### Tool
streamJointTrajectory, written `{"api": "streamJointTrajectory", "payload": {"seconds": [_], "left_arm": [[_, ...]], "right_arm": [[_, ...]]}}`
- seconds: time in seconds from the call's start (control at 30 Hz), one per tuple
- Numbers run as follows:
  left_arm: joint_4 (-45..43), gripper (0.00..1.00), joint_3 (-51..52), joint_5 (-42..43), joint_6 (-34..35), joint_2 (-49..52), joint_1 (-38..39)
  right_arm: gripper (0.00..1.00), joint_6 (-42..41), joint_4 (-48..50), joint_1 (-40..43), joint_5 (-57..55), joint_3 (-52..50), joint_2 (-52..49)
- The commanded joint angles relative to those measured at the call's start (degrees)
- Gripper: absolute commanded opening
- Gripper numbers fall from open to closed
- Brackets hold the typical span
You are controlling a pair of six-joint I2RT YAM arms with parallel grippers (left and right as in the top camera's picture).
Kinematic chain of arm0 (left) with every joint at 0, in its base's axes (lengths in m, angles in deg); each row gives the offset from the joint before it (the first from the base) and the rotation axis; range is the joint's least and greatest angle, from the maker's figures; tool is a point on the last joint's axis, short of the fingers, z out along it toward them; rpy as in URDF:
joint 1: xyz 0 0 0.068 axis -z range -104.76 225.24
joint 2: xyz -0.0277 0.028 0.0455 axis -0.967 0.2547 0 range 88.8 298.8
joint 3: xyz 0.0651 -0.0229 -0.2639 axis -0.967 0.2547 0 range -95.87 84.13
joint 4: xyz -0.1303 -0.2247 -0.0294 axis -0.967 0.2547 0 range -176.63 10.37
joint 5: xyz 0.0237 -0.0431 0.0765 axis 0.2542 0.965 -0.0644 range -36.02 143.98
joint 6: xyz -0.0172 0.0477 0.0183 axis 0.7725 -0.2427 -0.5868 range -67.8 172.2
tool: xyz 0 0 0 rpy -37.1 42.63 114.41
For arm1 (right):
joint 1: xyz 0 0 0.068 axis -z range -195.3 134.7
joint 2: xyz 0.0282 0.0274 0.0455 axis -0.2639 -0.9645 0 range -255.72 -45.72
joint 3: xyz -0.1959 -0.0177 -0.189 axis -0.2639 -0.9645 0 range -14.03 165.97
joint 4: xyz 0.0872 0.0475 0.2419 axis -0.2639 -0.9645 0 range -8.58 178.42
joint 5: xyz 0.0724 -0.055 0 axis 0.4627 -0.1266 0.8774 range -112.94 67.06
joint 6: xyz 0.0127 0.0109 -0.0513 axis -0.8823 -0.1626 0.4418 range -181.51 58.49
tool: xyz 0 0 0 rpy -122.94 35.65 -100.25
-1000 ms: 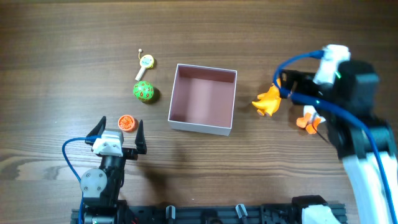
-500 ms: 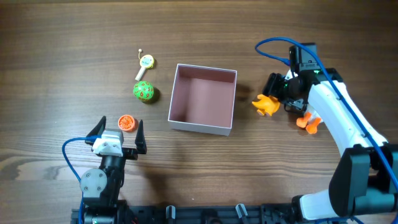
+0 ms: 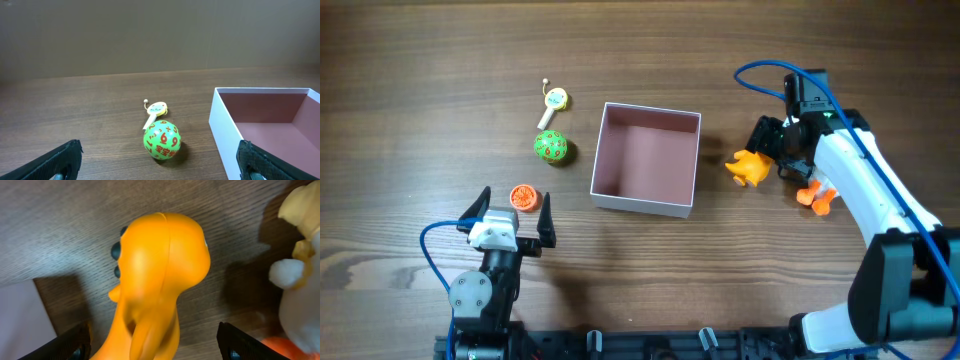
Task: Pack container
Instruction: 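Grasp the orange dinosaur toy with the right gripper, then carry the dinosaur over the box with the right gripper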
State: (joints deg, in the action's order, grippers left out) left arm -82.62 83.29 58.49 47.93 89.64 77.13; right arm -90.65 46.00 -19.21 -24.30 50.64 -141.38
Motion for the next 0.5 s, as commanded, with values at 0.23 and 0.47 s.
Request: {"api": "streamJointTrajectory", "payload": {"seconds": [0.23, 0.47], "left_arm": [[-0.1, 1.0, 0.5, -0.1, -1.1, -0.4, 0.2], [-0.1, 1.0, 0.5, -0.1, -1.1, -0.4, 0.2]], "right_arm": [[0.3, -0.8, 1.4, 0.1, 0.2, 0.1, -5.6], [0.04, 5.1, 0.0, -0.2, 1.4, 1.7, -3.3]]}}
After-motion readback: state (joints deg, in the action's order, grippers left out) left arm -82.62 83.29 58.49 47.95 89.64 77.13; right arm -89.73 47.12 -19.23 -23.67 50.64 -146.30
